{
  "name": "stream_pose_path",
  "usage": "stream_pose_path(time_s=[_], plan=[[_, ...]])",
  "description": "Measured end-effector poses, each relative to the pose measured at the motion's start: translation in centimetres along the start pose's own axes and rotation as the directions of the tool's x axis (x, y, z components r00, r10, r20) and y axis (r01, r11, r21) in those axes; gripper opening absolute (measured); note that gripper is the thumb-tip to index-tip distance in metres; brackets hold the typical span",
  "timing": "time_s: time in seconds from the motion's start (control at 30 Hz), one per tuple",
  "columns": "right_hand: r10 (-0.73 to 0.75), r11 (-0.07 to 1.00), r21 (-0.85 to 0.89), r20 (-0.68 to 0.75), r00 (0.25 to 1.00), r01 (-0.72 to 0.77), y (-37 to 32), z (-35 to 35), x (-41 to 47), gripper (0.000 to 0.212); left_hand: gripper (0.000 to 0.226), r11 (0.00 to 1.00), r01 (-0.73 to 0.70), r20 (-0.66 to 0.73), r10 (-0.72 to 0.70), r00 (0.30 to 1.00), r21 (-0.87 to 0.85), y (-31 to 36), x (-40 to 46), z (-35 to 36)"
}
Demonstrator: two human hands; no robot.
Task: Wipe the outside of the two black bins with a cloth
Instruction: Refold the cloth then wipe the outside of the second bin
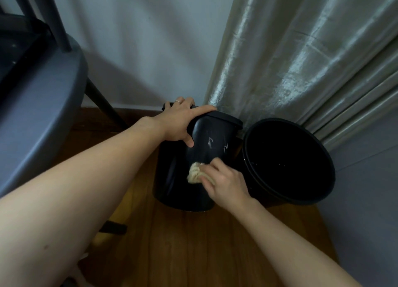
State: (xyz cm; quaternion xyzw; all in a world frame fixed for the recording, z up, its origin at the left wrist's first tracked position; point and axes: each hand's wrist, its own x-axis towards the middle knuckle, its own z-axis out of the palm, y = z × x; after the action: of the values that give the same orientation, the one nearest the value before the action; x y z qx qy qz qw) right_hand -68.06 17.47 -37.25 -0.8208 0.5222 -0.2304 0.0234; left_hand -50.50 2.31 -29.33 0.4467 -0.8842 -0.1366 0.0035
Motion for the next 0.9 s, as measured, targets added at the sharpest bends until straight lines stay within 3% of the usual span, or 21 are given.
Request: stream_pose_path(time_s=[0.1,0.23,0.3,0.47,0.67,0.9], plan=[[-0.058,0.998,-0.015,0.06,0.996,0.059,0.2,-0.2,-0.3,0.023,0.115,1.0,-0.005,-0.002,0.005,1.0,-0.006,0.0,0.0,0.0],[0.115,0.993,0.005,-0.084,0.99,-0.115,0.3,-1.0,2.2,0.024,0.116,1.0,0.003,-0.004,-0.003,1.0,0.003,0.0,-0.1,0.1],[0.135,0.991,0.022,-0.103,0.985,-0.134,0.2,-0.8,2.1,0.025,0.116,1.0,-0.004,-0.005,0.005,1.0,0.01,0.0,-0.1,0.1],[-0.068,0.997,0.024,0.08,0.994,0.067,0.1,0.4,-1.4,0.026,0.114,1.0,-0.007,0.002,0.007,1.0,-0.013,-0.1,0.1,0.1],[0.054,0.998,0.02,0.0,0.999,-0.054,-0.7,0.7,-1.2,0.021,0.114,1.0,-0.006,-0.002,0.006,1.0,-0.008,-0.2,0.0,0.2],[-0.158,0.987,0.029,0.216,0.964,0.155,-0.7,2.6,-5.9,0.016,0.113,0.999,-0.021,0.003,0.021,1.0,-0.033,-0.3,-0.1,0.1]])
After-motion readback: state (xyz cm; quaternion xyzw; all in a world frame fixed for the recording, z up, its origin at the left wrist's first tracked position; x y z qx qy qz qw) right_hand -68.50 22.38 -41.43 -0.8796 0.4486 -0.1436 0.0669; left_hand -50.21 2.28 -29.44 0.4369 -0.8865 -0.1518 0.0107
